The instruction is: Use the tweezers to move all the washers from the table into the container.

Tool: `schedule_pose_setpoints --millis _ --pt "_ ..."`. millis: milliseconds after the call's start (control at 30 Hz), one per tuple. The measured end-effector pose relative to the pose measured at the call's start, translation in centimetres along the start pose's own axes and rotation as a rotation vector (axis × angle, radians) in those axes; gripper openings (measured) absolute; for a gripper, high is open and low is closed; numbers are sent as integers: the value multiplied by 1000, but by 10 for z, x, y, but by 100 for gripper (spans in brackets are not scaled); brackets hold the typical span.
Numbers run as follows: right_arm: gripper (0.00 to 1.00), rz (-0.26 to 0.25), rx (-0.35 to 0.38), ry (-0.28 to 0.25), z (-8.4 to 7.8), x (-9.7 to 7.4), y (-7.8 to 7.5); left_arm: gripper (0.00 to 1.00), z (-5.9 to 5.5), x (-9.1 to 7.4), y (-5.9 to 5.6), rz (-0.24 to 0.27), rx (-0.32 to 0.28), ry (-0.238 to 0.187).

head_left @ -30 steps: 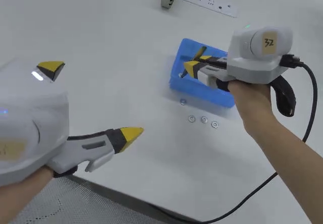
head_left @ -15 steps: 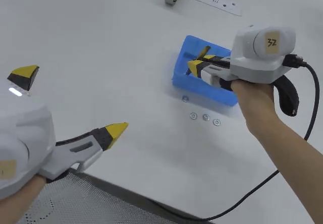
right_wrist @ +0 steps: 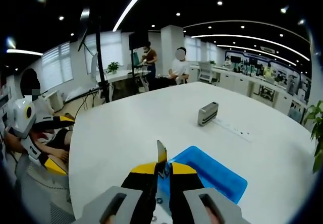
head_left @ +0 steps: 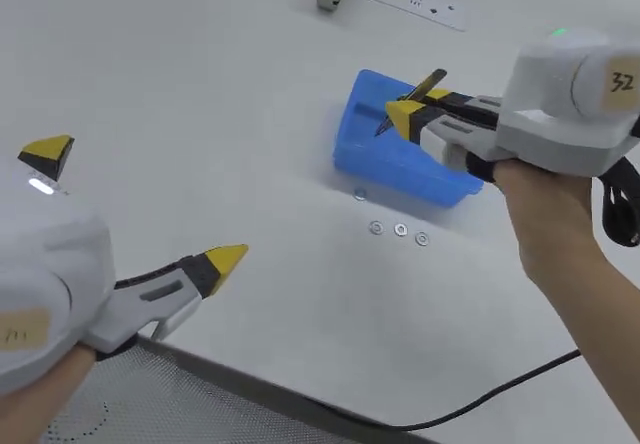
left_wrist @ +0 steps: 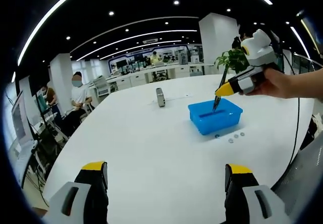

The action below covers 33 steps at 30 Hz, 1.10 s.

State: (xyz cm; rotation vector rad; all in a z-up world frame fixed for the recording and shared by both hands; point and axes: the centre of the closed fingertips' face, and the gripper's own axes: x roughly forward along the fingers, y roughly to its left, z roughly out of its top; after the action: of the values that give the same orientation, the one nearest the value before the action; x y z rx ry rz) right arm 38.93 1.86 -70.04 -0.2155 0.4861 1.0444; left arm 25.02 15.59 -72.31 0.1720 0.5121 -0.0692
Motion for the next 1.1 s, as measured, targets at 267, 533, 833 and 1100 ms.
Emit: schedule_pose_setpoints --millis 267,533,833,1100 --pt "4 22 -3 72 -33 0 11 99 -5 1 3 -10 -36 18" --pt "5 42 -2 127 -57 17 13 99 -7 0 4 3 -20 28" --pt "5 46 -9 151 -68 25 11 99 -13 1 4 3 -11 44" --pt "5 53 -3 158 -70 29 11 99 -13 1 0 -2 -1 55"
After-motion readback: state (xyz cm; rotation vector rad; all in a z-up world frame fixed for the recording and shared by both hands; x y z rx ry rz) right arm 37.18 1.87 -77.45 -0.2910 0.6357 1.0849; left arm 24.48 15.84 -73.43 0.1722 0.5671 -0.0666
